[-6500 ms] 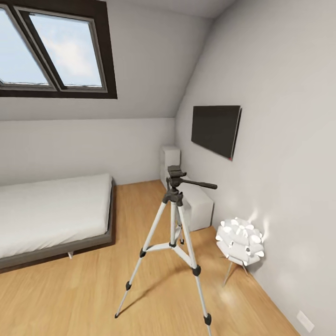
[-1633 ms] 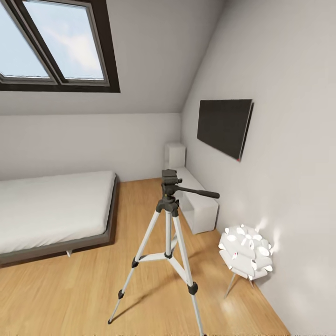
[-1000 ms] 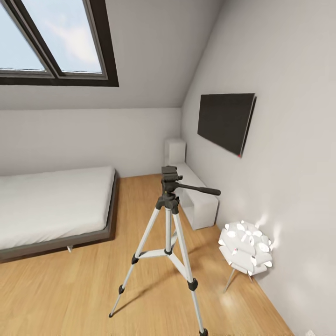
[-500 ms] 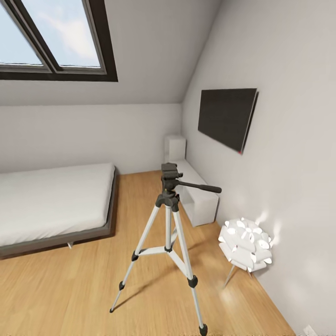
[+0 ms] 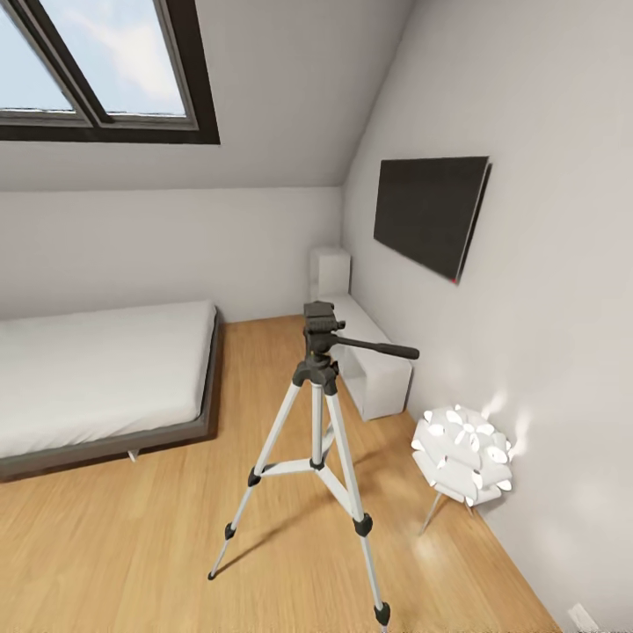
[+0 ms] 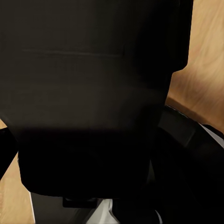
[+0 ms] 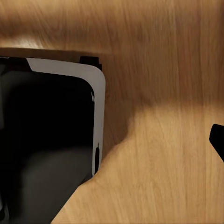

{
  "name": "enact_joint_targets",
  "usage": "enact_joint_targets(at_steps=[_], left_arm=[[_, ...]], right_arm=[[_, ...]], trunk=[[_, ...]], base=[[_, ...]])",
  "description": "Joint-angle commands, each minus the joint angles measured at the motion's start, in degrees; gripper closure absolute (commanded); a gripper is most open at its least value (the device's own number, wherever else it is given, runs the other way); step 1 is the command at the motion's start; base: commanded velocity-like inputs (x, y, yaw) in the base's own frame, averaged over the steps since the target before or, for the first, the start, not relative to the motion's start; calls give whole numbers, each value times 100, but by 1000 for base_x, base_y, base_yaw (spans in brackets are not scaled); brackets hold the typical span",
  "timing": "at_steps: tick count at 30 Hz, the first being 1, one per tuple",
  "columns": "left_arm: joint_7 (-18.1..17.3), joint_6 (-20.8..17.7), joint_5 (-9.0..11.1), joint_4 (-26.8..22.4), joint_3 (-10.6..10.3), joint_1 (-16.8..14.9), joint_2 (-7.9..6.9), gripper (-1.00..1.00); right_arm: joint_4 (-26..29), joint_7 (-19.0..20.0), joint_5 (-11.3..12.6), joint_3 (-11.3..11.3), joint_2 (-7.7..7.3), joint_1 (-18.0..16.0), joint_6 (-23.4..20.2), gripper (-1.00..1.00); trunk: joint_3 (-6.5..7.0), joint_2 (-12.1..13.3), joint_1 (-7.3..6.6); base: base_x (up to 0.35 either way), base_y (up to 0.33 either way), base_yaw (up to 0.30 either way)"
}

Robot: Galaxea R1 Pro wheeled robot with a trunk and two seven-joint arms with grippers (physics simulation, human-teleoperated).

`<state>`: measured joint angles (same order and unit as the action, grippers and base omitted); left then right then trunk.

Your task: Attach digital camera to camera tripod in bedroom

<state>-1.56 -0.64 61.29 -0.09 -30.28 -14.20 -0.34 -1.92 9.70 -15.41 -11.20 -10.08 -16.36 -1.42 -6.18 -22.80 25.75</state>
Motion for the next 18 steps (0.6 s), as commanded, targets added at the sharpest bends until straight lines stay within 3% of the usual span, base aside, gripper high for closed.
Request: enact_joint_targets(at_steps=[1,18], left_arm=[[-19,-6,50,1,-47,-4,-1,100],[-19,-6,48,1,-48,-4,-1,100]], right_arm=[[-8,15,-50,-49,-3,-8,-9,-100],[-7,15,-50,-49,-3,-8,-7,-100]], trunk=[[-21,-12,3],[-176,-12,3]], base=[[0,0,0],[0,0,0]])
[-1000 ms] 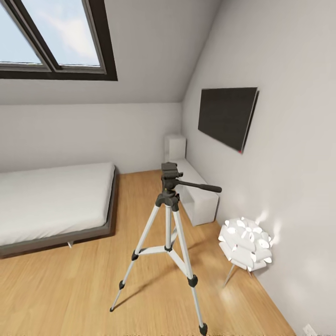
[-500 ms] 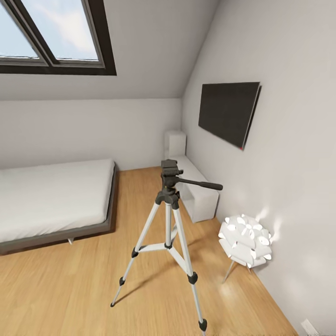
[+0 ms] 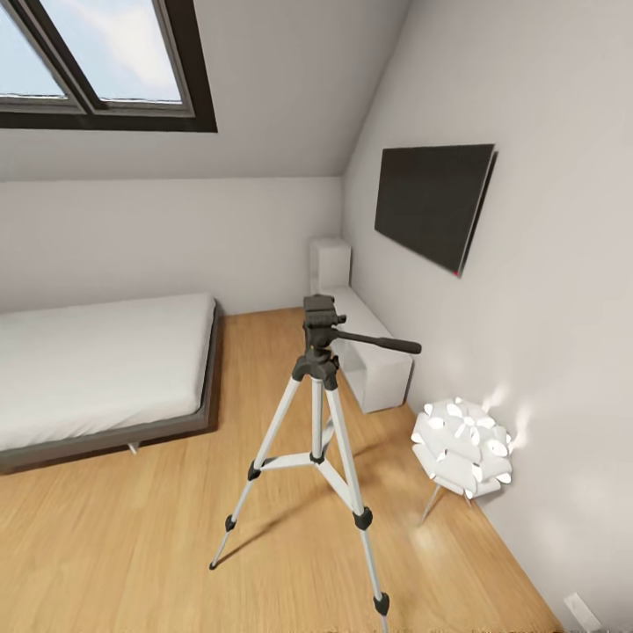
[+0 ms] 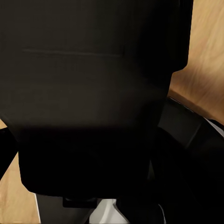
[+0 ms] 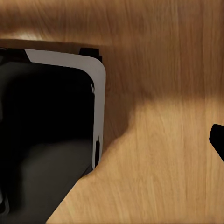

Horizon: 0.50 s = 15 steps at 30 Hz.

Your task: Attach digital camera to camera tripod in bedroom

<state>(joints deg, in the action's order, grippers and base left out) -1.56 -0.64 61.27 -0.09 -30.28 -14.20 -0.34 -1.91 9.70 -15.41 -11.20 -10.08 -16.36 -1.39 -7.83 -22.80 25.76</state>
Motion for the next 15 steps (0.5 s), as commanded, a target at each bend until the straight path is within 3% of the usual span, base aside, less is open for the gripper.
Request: enact_joint_targets(at_steps=[1,15], left_arm=[[-19,-6,50,1,-48,-4,-1,100],[-19,-6,51,1,-48,-4,-1,100]], right_arm=[[-8,15,-50,-49,-3,-7,-10,-100],[-5,15,-50,-49,-7,-7,0,-100]], trunk=[[-21,-12,3],[-138,-12,3]], base=[[0,0,0],[0,0,0]])
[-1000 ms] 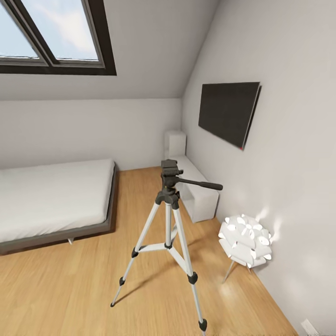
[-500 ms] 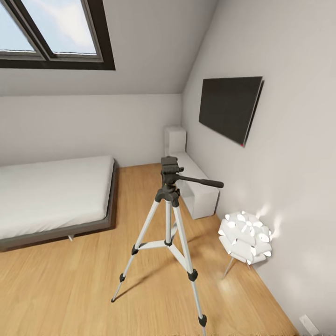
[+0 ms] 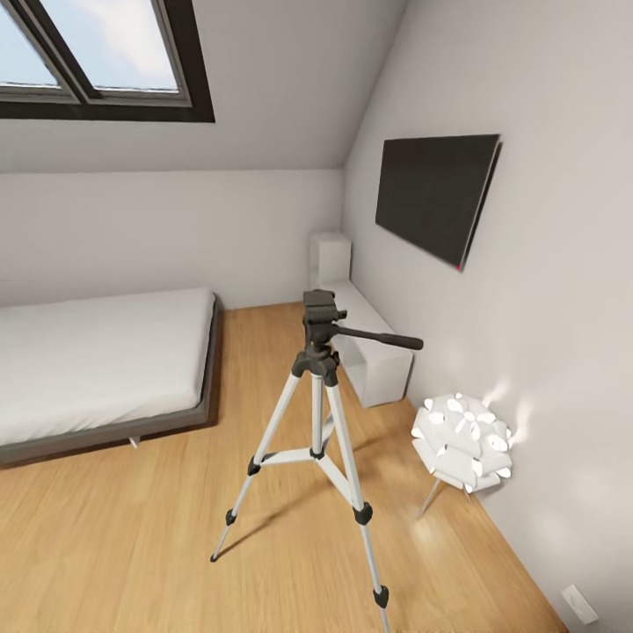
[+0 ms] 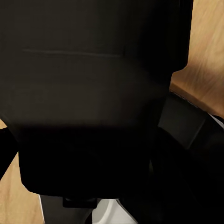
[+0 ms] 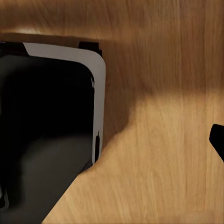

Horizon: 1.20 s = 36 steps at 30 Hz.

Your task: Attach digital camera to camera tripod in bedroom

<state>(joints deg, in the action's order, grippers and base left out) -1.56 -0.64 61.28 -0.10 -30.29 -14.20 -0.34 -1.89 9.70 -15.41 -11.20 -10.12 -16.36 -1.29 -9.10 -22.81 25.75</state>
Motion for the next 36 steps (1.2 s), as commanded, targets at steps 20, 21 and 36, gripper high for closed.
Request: enact_joint_targets(at_steps=[20,21,36], left_arm=[[-26,-6,46,1,-47,-4,-1,100],[-26,-6,48,1,-47,-4,-1,100],[-28,-6,49,1,-47,-4,-1,100]], right_arm=[[-5,15,-55,-49,-7,-7,58,-100],[-5,15,-56,-49,-4,-7,66,-100],[-5,23,-58,-41,11,-7,76,-100]], trunk=[[-19,-11,3],[-19,-11,3],[-83,-11,3]], base=[[0,0,0],[0,0,0],[0,0,0]])
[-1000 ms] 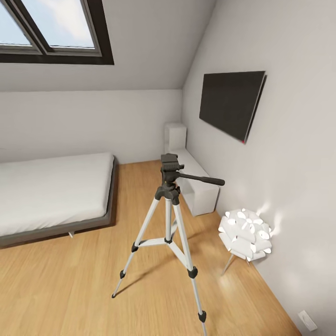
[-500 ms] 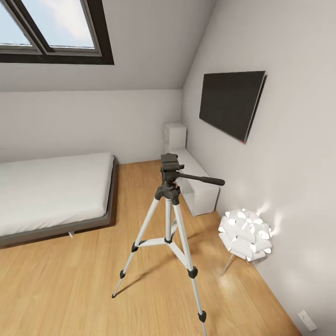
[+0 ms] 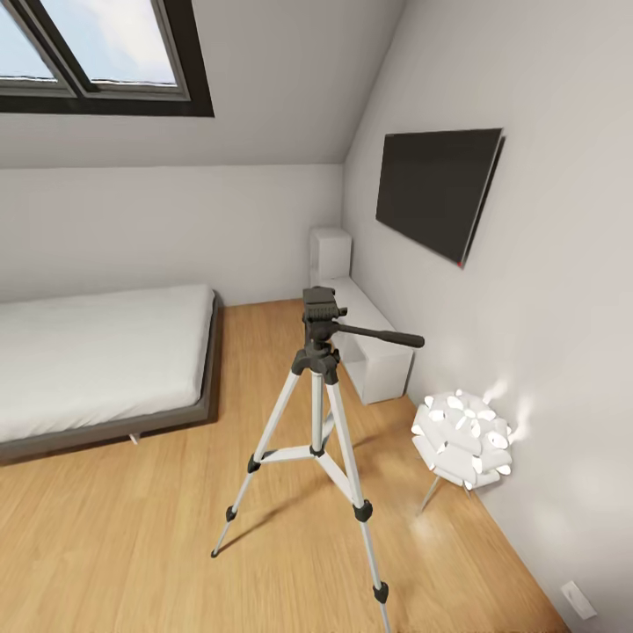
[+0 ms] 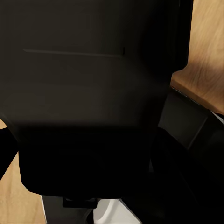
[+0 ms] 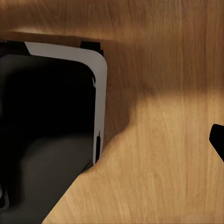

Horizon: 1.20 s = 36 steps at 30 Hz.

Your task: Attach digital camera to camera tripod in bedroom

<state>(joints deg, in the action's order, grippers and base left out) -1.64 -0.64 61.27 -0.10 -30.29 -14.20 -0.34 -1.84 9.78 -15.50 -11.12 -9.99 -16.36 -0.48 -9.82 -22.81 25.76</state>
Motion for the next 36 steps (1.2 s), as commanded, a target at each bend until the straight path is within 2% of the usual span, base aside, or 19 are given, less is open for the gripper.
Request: enact_joint_targets(at_steps=[1,15,26,29,31,32,34,35,36], left_arm=[[-20,-6,49,1,-46,-4,-1,100],[-19,-6,48,1,-46,-4,-1,100],[-12,-6,51,1,-42,-4,-7,100],[-12,-6,51,1,-41,-4,-9,100],[-12,-6,51,1,-42,-4,-9,100],[-12,-6,51,1,-40,-4,-10,100],[-12,-3,51,0,-40,-4,-10,100],[-12,-1,51,0,-39,-4,-10,100],[-12,0,51,0,-41,-4,-10,100]], right_arm=[[-9,15,-49,-51,-3,-7,-5,-100],[-9,13,-49,-50,-12,-7,-6,-100],[125,44,-158,-54,-32,-7,7,-100],[435,85,-171,-53,-19,-12,-27,-100],[921,111,-199,-51,-11,-14,-113,-100],[1342,121,-218,-53,-8,-15,-254,-100],[1803,127,-225,-55,-3,-15,-485,-100],[2266,131,-219,-59,0,-17,-805,-100],[2491,134,-216,-60,1,-17,-994,-100]], trunk=[[-14,-11,3],[-22,-11,3],[-22,-11,3],[-22,-11,3],[-22,-11,3],[-22,-11,3],[-22,-11,3],[-22,-11,3],[-22,-11,3]], base=[[0,0,0],[0,0,0],[0,0,0],[0,0,0],[0,0,0],[0,0,0],[0,0,0],[0,0,0],[0,0,0]])
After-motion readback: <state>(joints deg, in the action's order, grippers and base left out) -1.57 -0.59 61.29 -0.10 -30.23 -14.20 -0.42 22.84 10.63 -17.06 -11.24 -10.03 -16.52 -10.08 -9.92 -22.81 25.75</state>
